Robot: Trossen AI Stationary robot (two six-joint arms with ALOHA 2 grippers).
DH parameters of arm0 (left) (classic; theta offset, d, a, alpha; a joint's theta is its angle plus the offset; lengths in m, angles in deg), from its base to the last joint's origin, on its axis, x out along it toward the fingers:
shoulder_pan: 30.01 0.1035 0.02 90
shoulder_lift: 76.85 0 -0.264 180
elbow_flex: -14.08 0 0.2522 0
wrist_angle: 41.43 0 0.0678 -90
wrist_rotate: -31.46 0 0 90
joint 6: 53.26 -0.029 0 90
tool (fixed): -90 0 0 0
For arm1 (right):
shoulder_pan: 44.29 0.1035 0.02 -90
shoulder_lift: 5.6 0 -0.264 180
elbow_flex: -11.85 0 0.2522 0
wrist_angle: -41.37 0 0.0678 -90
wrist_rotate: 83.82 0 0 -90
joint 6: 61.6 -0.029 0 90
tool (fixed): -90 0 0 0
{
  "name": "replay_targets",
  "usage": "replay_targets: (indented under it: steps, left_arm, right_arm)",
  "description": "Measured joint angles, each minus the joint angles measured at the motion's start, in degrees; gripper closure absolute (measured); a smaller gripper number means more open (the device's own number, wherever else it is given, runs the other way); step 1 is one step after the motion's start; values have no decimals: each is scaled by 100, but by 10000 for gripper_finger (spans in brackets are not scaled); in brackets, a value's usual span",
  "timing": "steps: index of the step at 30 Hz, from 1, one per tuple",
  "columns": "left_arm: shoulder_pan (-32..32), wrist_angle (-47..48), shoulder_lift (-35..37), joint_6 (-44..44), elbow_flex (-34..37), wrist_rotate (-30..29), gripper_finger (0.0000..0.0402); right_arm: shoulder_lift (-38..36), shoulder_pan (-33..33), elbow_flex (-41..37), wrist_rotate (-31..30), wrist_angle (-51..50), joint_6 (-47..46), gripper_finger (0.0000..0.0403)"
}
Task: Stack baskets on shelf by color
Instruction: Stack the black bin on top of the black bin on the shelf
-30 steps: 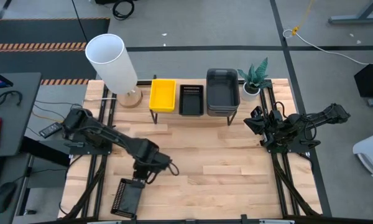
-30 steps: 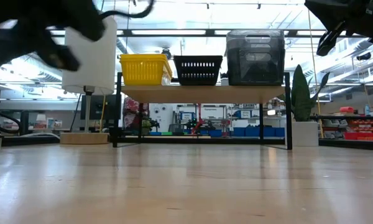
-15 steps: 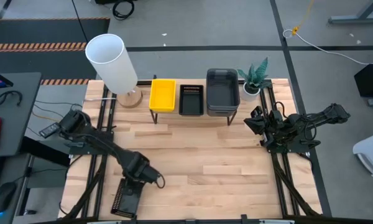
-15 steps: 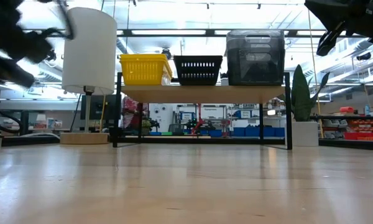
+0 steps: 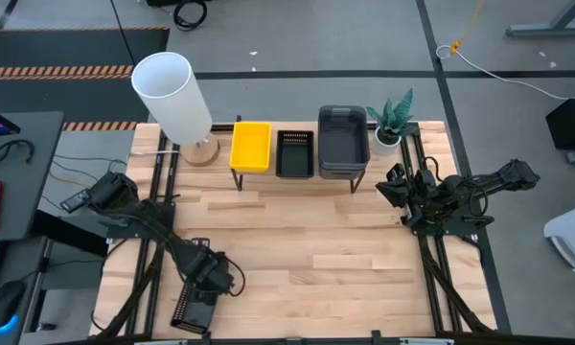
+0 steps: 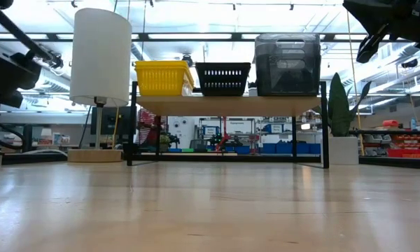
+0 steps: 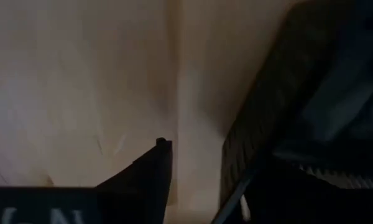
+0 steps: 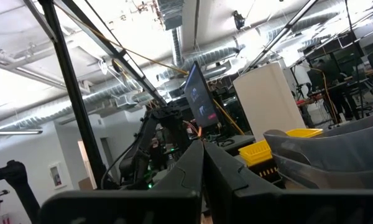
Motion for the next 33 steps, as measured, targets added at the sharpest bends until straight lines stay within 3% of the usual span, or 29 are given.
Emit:
replay_targets:
  steps: [5, 12, 20, 26, 33]
  left_arm:
    - [-56, -487, 0, 548, 29, -311, 281]
    - [59, -1163, 2, 762, 27, -488, 391]
    - [660, -1129, 53, 222, -479, -510, 396]
    - [1516, -824, 141, -1039, -1764, -329, 396]
    - [3021, 342, 137, -2410, -3416, -133, 397]
  right_arm:
    - [1, 0, 0, 1, -1, 2, 386]
    - [2, 1, -1, 1, -2, 0, 386]
    - [2, -1, -1, -1, 0, 0, 386]
    - [2, -1, 0, 0, 0, 2, 386]
    - [2, 0, -1, 1, -2, 1, 386]
